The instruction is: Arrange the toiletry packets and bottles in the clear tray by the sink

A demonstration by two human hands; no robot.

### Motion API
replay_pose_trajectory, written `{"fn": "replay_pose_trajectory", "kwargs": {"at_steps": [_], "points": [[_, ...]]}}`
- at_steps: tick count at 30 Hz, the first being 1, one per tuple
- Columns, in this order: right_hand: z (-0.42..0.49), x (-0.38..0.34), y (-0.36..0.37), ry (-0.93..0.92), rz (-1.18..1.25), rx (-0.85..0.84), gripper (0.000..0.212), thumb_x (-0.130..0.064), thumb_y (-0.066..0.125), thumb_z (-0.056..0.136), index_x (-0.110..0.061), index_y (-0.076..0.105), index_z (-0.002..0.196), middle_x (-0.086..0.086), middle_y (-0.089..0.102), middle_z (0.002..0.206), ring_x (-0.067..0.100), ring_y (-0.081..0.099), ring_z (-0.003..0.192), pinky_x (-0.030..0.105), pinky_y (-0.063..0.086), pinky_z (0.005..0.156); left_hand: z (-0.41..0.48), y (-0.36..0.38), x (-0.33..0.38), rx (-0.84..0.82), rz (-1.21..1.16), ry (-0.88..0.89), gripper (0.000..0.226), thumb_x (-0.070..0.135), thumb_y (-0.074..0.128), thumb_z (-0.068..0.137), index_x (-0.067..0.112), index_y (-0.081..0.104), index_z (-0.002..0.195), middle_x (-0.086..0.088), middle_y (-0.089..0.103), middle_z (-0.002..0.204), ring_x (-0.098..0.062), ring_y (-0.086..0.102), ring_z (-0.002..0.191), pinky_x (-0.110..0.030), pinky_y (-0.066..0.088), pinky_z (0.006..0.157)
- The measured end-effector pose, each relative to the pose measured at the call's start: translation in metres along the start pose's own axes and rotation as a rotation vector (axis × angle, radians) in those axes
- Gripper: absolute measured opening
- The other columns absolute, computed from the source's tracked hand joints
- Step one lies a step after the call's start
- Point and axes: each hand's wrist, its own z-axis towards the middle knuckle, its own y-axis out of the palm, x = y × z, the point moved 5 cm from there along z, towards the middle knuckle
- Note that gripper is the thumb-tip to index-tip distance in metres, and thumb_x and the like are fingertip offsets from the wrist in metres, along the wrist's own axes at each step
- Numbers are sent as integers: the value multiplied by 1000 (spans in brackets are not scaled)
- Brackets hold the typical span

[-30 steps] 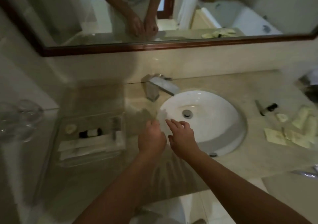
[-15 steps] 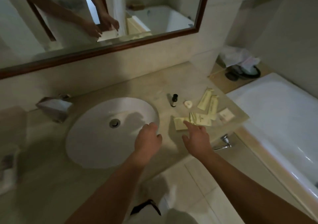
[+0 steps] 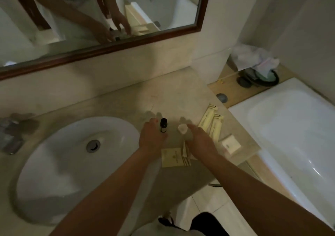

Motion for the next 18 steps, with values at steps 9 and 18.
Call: {"fn": "replay_pose_trajectory", "kwargs": {"at_steps": [9, 18], "points": [[55, 0, 23, -179, -175, -220, 57, -10, 49, 88, -29, 39, 141, 8, 45, 132, 31, 58, 105, 38, 51, 82, 30, 28, -7, 33, -8, -44, 22, 21, 68, 79, 16, 59, 98, -4, 63, 91, -21, 61, 81, -27, 44, 62], [35, -90, 42, -428, -96, -373, 42, -31, 64, 81, -21, 55, 120, 6, 53, 115, 27, 58, 97, 35, 49, 78, -52, -45, -41, 377, -278, -272, 31, 39, 77, 62, 22, 52, 70, 1, 57, 69, -10, 54, 62, -26, 38, 54]]}}
